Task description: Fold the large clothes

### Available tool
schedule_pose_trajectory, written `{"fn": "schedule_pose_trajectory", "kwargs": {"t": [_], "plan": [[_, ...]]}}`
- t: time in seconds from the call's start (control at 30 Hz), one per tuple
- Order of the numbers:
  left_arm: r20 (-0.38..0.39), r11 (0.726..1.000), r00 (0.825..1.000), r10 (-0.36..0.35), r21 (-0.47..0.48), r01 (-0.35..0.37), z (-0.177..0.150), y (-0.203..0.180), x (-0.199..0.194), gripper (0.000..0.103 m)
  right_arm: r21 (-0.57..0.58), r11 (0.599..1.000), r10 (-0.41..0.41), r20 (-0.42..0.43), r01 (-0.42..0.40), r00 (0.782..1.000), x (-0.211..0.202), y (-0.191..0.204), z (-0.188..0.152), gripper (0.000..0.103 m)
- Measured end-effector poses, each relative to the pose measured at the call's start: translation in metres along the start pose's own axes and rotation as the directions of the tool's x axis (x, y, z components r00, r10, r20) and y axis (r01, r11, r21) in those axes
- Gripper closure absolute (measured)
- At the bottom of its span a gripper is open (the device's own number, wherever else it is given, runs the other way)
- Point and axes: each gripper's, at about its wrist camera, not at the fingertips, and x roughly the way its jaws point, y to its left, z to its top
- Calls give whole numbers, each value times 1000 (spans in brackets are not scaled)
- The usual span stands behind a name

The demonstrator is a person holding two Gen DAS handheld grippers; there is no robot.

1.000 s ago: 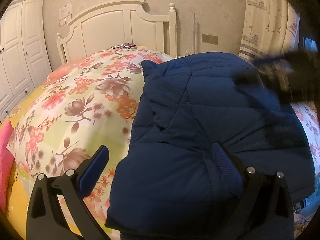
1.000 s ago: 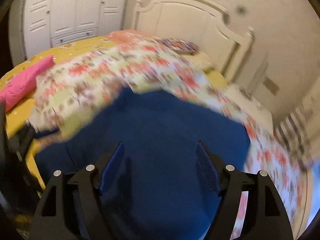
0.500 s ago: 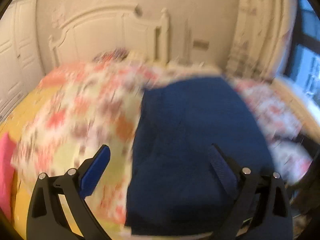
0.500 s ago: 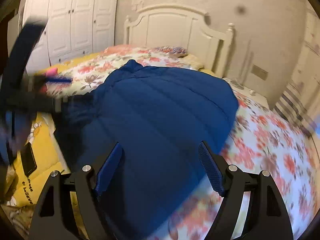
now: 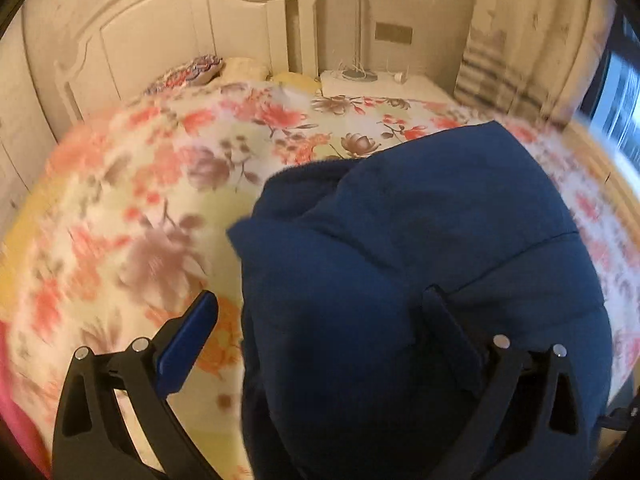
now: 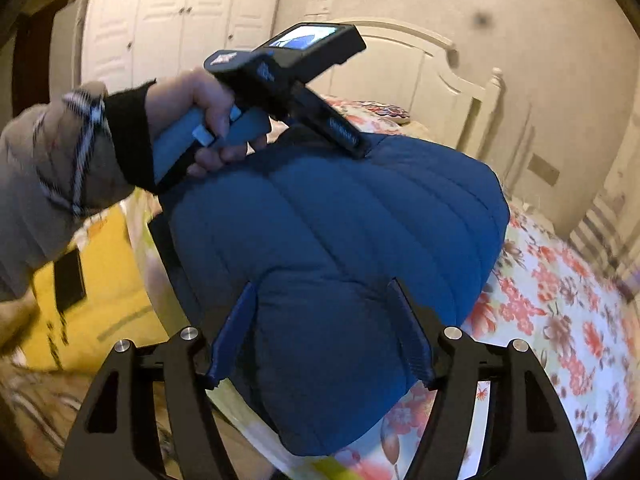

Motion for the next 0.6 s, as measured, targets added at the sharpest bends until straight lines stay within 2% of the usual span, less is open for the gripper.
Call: {"fn": "schedule_pose_trajectory", "kwargs": {"t": [0.1,0.2,0.27,0.33,0.43,0.53,0.6], "plan": [[24,997,998,-53,-61,55,-9,10,6,2,7,1000,12,-2,-12,1000,2,-1,-2,37],[15,990,994,-106,-97,107,-8,15,12,2,33,999,35,0,-35,999,2,-5,-2,37],[10,990,996,-89,-107,89,-8,17,4,2,65,996,59,3,-59,998,-6,-10,1,37],[27,992,997,-65,-106,68,-11,18,-15,2,153,981,112,28,-115,993,-18,-27,2,37],[45,997,999,-30,-75,33,-26,17,-46,2,329,938,97,44,-106,994,-27,-65,-8,37],[46,1000,999,6,-2,-6,-55,11,-72,2,493,867,77,2,-68,997,-22,-102,-26,30],[27,1000,999,-25,2,25,-76,13,-77,2,583,804,139,14,-121,990,-15,-116,-35,24]]}}
